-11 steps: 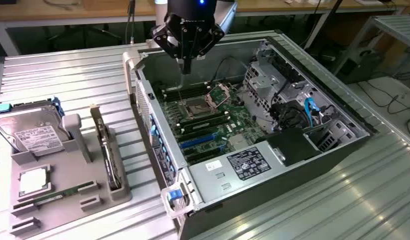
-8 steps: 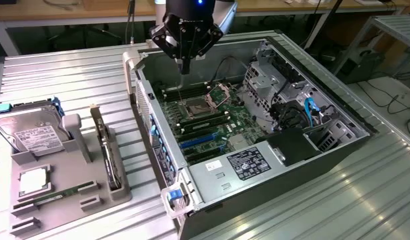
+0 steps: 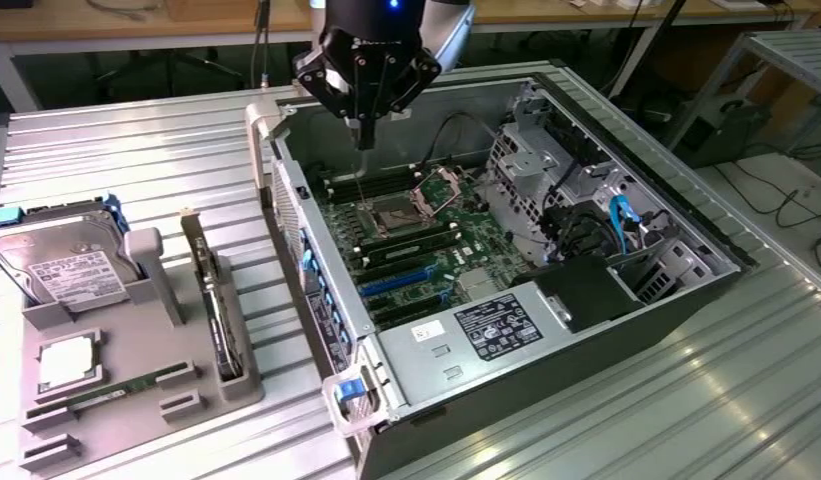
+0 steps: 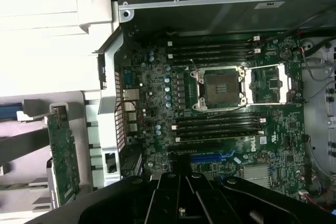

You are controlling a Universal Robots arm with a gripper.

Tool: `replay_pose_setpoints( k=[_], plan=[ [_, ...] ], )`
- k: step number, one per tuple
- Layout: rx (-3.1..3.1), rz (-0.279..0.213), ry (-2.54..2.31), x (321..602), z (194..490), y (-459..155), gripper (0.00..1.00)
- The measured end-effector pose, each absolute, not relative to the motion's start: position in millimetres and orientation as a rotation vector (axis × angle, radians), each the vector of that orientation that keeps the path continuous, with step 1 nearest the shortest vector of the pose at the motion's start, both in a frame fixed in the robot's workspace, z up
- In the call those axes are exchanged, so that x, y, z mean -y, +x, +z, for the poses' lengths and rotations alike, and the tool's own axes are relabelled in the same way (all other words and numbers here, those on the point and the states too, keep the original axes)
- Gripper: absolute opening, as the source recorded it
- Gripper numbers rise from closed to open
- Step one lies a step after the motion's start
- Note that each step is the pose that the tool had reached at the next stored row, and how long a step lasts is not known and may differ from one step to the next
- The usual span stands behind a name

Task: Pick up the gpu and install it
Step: 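Reach for the gpu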

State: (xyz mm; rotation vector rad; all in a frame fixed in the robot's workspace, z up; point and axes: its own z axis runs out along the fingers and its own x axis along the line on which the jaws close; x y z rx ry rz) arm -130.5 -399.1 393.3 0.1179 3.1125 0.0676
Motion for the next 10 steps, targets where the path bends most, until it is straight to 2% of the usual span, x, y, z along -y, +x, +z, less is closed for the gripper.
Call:
replay_pose_setpoints(
  k=[10],
  plan=[
    [-3.112, 0.068, 0.118, 400, 393, -145, 0.11]
  ],
)
